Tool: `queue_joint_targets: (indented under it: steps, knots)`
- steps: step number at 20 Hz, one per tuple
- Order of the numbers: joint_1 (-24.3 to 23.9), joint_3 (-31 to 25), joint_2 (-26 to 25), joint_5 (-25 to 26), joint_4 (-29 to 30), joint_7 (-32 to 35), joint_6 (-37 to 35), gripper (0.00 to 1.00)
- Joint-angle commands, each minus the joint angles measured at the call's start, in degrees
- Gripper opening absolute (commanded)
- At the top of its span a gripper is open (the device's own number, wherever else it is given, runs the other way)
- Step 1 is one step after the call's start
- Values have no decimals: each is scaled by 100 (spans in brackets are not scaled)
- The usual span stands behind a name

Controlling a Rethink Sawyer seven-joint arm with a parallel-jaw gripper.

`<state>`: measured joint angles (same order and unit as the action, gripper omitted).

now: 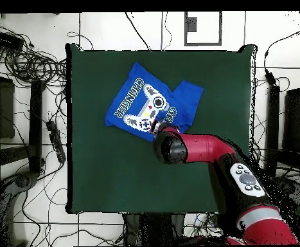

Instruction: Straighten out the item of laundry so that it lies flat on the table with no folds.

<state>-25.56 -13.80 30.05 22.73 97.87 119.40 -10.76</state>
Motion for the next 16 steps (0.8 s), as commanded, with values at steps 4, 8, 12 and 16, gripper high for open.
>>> queue_joint_targets:
  steps: [4, 8, 12, 16]
  knots:
    - [-33, -232, -28, 102, 344, 24, -518, 100]
    - [274, 104, 102, -64, 465, 424, -589, 100]
    - [421, 254, 56, -175, 540, 651, -468, 100]
    - [474, 329, 13, -271, 569, 741, -412, 100]
